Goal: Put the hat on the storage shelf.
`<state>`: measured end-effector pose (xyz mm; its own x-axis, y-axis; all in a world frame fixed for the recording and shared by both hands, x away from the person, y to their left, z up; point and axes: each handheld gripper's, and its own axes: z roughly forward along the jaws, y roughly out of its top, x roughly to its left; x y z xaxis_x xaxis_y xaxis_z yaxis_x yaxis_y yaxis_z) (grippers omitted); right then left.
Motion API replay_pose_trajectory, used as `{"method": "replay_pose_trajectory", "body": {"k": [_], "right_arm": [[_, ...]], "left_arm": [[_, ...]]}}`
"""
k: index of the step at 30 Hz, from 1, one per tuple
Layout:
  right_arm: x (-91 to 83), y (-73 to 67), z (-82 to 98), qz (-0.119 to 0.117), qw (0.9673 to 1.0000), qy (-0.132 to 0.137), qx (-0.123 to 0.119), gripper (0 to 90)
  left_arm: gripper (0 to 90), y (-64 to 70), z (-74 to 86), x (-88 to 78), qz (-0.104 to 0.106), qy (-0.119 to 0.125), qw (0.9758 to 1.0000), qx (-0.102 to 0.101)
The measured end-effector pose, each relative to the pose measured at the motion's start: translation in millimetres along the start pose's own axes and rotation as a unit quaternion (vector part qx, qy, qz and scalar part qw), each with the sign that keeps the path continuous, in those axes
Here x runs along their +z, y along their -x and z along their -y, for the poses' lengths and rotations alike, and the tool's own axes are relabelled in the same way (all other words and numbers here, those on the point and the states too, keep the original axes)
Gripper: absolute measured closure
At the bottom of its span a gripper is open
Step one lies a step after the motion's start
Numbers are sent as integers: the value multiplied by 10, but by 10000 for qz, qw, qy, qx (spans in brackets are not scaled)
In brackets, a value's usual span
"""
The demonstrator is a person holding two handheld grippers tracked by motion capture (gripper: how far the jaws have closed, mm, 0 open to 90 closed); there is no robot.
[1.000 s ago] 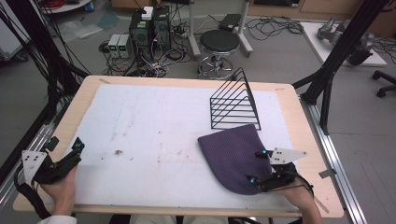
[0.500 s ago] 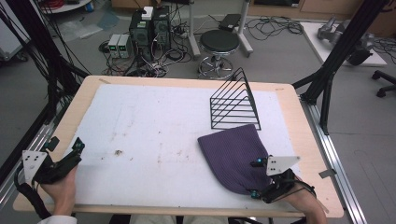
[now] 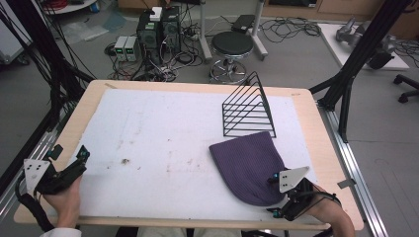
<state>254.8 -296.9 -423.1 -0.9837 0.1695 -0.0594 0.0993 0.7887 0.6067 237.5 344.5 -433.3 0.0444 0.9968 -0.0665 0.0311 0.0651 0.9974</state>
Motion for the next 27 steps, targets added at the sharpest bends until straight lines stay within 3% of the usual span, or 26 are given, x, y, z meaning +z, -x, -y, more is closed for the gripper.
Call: {"method": "replay_pose_trajectory", "body": {"k": [5,9,14,17,18,20,25,27], "right_arm": [[-6,10,30,122,9997,-200,-12,101],[38,24,46,246,9980,-563,-130,123],[37,93,82,155,9991,-400,-20,192],[25,135,103,196,9995,-255,63,284],[15,138,114,279,9993,-190,177,376],[9,133,124,316,9991,-135,251,425],[4,109,158,750,9959,53,508,644],[3,101,153,776,9956,40,526,657]], "left_arm": [[230,3,1,4,10,-6,10000,-10],[230,7,3,4,18,0,10000,-1],[230,1,5,0,45,3,10000,-52],[231,-2,6,0,42,12,10000,-88],[230,-5,8,0,51,8,9999,-87],[230,-3,7,0,69,-11,9999,-92],[230,8,10,1,96,3,9999,-83],[231,11,9,-1,106,-16,9999,-74]]}}
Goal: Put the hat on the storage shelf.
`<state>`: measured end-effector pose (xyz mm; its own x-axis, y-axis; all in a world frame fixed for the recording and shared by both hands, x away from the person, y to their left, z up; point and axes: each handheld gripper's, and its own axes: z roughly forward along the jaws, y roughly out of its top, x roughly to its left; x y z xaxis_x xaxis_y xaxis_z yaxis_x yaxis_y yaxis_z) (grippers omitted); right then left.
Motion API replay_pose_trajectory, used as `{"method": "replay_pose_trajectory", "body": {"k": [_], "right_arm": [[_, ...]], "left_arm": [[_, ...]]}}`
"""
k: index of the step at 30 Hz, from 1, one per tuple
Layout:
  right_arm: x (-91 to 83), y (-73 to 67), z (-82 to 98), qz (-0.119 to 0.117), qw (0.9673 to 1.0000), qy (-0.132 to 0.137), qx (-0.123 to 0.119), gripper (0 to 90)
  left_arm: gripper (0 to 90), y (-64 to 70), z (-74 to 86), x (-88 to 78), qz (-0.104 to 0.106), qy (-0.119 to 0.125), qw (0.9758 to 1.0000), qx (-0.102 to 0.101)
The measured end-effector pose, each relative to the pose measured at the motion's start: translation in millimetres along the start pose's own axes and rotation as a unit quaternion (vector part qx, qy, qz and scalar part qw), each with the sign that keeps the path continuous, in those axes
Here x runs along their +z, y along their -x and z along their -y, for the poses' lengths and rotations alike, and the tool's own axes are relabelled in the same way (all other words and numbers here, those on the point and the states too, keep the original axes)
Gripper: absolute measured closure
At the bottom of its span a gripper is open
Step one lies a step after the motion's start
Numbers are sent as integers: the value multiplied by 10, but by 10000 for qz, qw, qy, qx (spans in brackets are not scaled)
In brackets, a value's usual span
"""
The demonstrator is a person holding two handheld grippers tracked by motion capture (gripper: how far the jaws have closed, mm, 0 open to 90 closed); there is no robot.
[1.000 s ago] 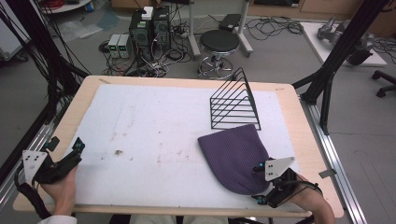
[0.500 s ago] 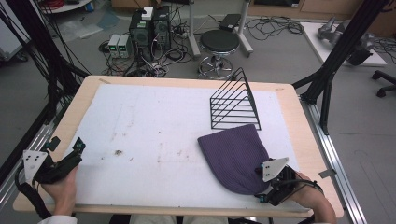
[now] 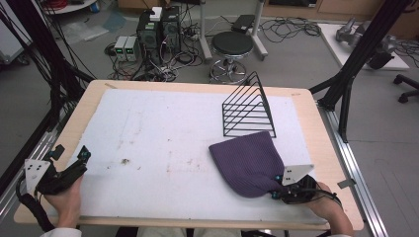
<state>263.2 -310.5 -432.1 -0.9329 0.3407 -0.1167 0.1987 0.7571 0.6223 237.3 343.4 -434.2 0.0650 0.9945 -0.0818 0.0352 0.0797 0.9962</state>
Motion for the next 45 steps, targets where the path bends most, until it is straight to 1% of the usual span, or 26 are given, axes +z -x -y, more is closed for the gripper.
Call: {"method": "replay_pose_trajectory", "body": {"k": [1,3,12,13,18,19,20,21,23,25,27,28,30,31,32,33,34,35,36,37,38,39,40,41,43,45], "right_arm": [[0,-12,-7,61,10000,-10,33,673],[0,-13,-10,76,10000,3,5,678],[-18,-25,-16,102,9999,33,48,684],[-26,-27,-19,106,9999,89,85,684],[-56,-30,-31,125,9996,236,96,684],[-73,-29,-37,104,9992,331,189,685],[-73,-29,-37,104,9992,331,189,685],[-85,-36,-47,114,9989,357,288,686],[-102,-36,-67,147,9984,480,278,685],[-143,-42,-114,211,9971,637,369,685],[-158,-34,-133,222,9966,679,418,685],[-186,-21,-166,268,9951,814,494,685],[-198,-20,-184,304,9943,870,537,685],[-208,-16,-204,326,9934,913,607,685],[-220,-10,-245,415,9918,963,737,686],[-220,-10,-245,415,9918,963,737,686],[-224,-4,-281,485,9892,1031,925,688],[-224,-4,-281,485,9892,1031,925,688],[-222,0,-295,532,9875,1097,998,689],[-225,3,-323,663,9842,1202,1119,690],[-226,4,-338,728,9824,1267,1167,690],[-231,2,-356,797,9806,1325,1204,691],[-231,2,-356,797,9806,1325,1204,691],[-234,0,-374,867,9786,1397,1239,691],[-251,1,-413,1056,9734,1543,1326,691],[-274,9,-446,1174,9671,1741,1437,691]], "left_arm": [[230,2,1,1,-4,7,10000,1],[230,6,1,3,4,10,10000,-1],[230,8,1,2,6,7,10000,7],[230,8,1,1,5,12,10000,8],[230,8,1,-1,3,11,10000,8],[231,8,1,0,2,14,10000,9],[231,8,1,-1,7,12,10000,7],[231,8,1,-1,11,7,10000,5],[232,10,1,0,16,11,10000,5],[231,13,0,-1,28,5,10000,18],[232,14,0,0,34,-2,10000,27],[231,14,1,1,38,2,10000,24],[231,13,1,1,39,-5,10000,15],[231,10,1,1,35,-6,10000,17],[231,9,2,1,29,-6,10000,12],[231,9,2,2,25,-1,10000,5],[231,8,2,2,26,-1,10000,0],[231,8,2,3,27,1,10000,-1],[231,9,1,2,27,0,10000,-1],[231,8,1,1,30,-3,10000,2],[231,8,2,1,35,5,10000,-1],[231,8,1,1,37,4,10000,-5],[231,7,2,1,38,-3,10000,-6],[231,7,3,3,37,1,10000,-13],[231,5,1,2,32,-6,10000,-11],[231,0,0,0,10,6,10000,-14]]}}
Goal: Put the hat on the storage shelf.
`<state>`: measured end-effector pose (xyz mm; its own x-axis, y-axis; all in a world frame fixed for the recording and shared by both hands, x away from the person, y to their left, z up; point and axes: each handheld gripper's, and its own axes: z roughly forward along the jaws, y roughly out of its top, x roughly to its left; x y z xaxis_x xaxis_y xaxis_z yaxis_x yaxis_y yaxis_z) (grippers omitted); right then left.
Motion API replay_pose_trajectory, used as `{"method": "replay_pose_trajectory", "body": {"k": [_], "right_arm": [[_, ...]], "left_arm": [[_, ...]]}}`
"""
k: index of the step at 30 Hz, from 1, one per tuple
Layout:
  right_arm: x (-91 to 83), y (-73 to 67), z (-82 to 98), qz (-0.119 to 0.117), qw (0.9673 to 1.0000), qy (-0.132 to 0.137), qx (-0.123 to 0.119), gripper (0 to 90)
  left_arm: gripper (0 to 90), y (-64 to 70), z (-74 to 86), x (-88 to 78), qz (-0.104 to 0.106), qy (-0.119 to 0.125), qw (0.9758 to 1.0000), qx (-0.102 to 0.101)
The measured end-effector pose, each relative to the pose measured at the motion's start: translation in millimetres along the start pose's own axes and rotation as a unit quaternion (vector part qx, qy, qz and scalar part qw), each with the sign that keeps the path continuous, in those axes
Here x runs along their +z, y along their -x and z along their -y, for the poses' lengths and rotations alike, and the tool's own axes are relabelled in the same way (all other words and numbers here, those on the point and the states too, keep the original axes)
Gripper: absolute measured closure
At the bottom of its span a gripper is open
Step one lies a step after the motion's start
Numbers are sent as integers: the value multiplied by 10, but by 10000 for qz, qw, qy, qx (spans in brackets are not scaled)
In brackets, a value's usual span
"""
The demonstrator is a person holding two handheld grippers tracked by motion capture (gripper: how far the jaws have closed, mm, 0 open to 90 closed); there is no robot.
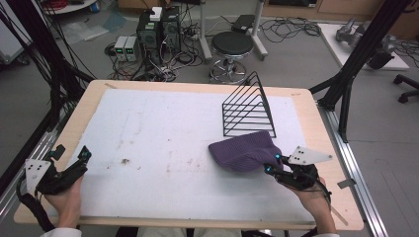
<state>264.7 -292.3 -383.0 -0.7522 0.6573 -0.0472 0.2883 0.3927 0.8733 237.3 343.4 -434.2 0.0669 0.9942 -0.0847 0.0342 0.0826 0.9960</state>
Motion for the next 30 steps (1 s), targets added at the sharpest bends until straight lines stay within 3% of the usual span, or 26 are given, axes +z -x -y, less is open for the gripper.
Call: {"method": "replay_pose_trajectory", "body": {"k": [3,7,9,11,15,21,22,23,24,25,26,27,28,29,30], "right_arm": [[-11,-20,-63,179,9988,448,115,691],[0,-80,-108,370,9970,678,25,691],[16,-134,-161,635,9933,964,-90,691],[20,-150,-180,737,9916,1055,-97,691],[44,-194,-253,1082,9834,1457,-7,690],[48,-266,-419,1489,9667,2076,160,690],[41,-295,-493,1610,9595,2305,165,690],[41,-314,-530,1689,9557,2406,150,690],[41,-314,-530,1689,9557,2406,150,690],[53,-356,-599,1830,9489,2569,91,689],[53,-356,-599,1830,9489,2569,91,689],[84,-395,-655,1947,9429,2700,-5,688],[104,-411,-680,2006,9402,2751,-63,687],[104,-411,-680,2006,9402,2751,-63,687],[149,-443,-712,2098,9349,2862,-70,686]], "left_arm": [[232,-6,-1,-4,-26,12,10000,-16],[232,-6,-3,-10,-29,19,10000,-13],[232,-2,-2,-8,-26,21,10000,-12],[232,0,-1,-6,-17,21,10000,-16],[232,-2,-1,-5,-14,27,10000,-21],[232,-3,-1,-2,-11,29,10000,-30],[232,-1,-1,-1,-1,34,10000,-33],[232,0,-2,-2,-3,34,10000,-29],[232,1,-2,-2,-3,41,10000,-28],[233,2,-3,-2,3,40,10000,-31],[233,3,-3,-3,4,38,10000,-33],[232,3,-3,-3,6,41,10000,-34],[232,4,-3,-4,12,49,10000,-36],[232,7,-4,-2,24,60,10000,-42],[232,8,-5,1,36,60,10000,-41]]}}
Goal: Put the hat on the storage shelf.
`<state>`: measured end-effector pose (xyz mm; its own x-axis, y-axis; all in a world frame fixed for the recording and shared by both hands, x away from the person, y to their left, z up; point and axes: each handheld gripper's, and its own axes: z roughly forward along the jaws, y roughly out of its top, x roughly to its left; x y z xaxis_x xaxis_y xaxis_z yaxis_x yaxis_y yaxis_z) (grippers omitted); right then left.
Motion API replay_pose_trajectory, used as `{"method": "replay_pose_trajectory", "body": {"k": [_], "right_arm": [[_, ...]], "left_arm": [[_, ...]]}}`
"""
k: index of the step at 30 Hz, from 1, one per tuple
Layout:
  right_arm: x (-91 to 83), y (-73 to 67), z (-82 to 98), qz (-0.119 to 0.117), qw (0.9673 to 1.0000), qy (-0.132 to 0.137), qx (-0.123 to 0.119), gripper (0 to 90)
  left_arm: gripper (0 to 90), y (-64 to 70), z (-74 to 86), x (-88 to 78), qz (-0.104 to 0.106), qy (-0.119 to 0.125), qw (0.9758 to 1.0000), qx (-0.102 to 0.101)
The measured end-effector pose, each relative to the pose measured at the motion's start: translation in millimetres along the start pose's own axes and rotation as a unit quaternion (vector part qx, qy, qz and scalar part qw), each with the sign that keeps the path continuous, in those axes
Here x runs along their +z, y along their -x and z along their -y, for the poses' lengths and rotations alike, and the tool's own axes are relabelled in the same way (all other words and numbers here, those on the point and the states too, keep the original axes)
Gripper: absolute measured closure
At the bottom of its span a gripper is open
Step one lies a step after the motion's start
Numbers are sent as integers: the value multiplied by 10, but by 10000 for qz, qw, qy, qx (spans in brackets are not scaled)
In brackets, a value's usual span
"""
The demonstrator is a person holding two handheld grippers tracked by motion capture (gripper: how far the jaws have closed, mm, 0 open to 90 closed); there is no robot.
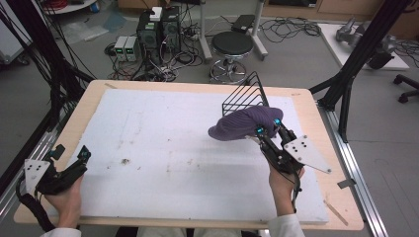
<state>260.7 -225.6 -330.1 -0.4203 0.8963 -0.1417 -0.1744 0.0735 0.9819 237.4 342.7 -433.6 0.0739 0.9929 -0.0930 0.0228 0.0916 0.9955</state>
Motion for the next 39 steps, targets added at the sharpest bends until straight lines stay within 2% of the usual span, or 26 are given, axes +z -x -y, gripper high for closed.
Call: {"method": "replay_pose_trajectory", "body": {"k": [2,3,7,12,15,18,22,26,28,31,33,36,39], "right_arm": [[18,-25,1,57,10000,52,24,686],[51,-82,-4,188,9997,130,-69,686],[80,-150,-32,338,9990,253,-163,686],[124,-184,-88,511,9977,442,-61,686],[164,-202,-94,510,9976,472,55,686],[200,-239,-94,498,9978,431,24,685],[241,-300,-128,475,9979,444,65,684],[278,-377,-192,426,9978,489,158,683],[306,-429,-226,370,9979,497,191,683],[338,-481,-261,313,9980,513,174,682],[382,-564,-301,242,9983,507,171,681],[427,-641,-330,204,9984,499,181,681],[477,-709,-344,151,9984,510,191,682]], "left_arm": [[232,13,-6,5,28,10,10000,-19],[232,20,-13,9,48,29,10000,-23],[229,40,-67,28,124,105,9999,13],[227,94,-196,50,371,303,9988,-62],[225,211,-268,98,579,340,9977,73],[221,388,-321,172,848,364,9953,304],[220,682,-374,287,1285,370,9892,603],[221,1017,-408,422,1767,388,9801,814],[222,1170,-416,488,1968,402,9759,856],[224,1353,-426,572,2242,432,9704,792],[231,1444,-437,604,2407,470,9665,760],[231,1542,-452,631,2631,526,9610,661],[224,1599,-460,654,2799,535,9570,549]]}}
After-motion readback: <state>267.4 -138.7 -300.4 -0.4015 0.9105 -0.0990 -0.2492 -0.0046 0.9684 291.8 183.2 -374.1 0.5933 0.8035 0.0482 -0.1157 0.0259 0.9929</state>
